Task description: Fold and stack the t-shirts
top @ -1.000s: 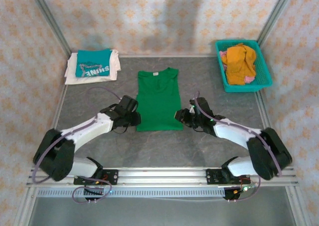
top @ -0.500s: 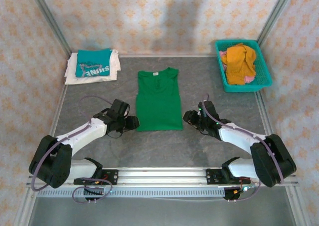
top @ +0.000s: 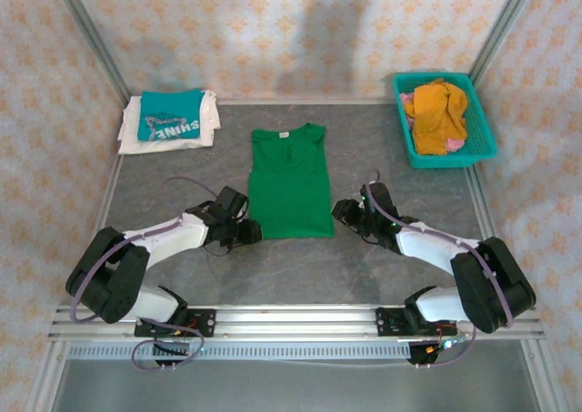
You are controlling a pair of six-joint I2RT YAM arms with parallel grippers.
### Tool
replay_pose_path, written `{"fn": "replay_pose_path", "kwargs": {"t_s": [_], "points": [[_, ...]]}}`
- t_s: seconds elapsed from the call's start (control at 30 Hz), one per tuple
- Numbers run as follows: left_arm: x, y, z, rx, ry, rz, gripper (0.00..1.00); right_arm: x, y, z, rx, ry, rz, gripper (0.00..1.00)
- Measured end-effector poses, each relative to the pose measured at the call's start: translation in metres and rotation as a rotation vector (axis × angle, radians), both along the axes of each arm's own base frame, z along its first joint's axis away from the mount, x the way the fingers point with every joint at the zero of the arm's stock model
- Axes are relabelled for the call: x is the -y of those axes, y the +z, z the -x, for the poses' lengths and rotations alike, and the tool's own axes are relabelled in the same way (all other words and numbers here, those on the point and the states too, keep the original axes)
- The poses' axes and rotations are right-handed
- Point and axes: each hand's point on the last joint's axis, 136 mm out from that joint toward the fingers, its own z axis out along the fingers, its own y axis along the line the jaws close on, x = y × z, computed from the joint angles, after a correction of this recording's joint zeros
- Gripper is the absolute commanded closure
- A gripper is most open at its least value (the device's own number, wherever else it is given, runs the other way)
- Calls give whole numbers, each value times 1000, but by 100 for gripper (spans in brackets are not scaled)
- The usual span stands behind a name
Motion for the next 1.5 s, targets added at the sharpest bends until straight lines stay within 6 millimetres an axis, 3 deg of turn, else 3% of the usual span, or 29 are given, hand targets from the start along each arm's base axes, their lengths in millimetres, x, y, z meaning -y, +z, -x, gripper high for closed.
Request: {"fn": "replay_pose_path", "kwargs": {"t_s": [0.53, 0.73, 0.93, 1.2, 1.33, 1.5], "points": [[1, 0, -4, -38, 0, -30, 59, 6, -17, 12, -16, 0, 7, 58], [18, 12, -22, 30, -20, 8, 58, 3, -15, 11, -5, 7, 0, 58], [19, 13, -29, 45, -14, 2, 60, 2, -15, 11, -6, 10, -3, 58], [13, 5, -29, 37, -1, -36, 77, -1, -19, 18, -29, 29, -19, 56], [9, 6, -29, 48, 6, -51, 92, -10, -24, 26, -56, 67, -32, 53], [7, 7, -29, 54, 11, -55, 100, -19, -31, 31, -90, 97, -38, 53]]}}
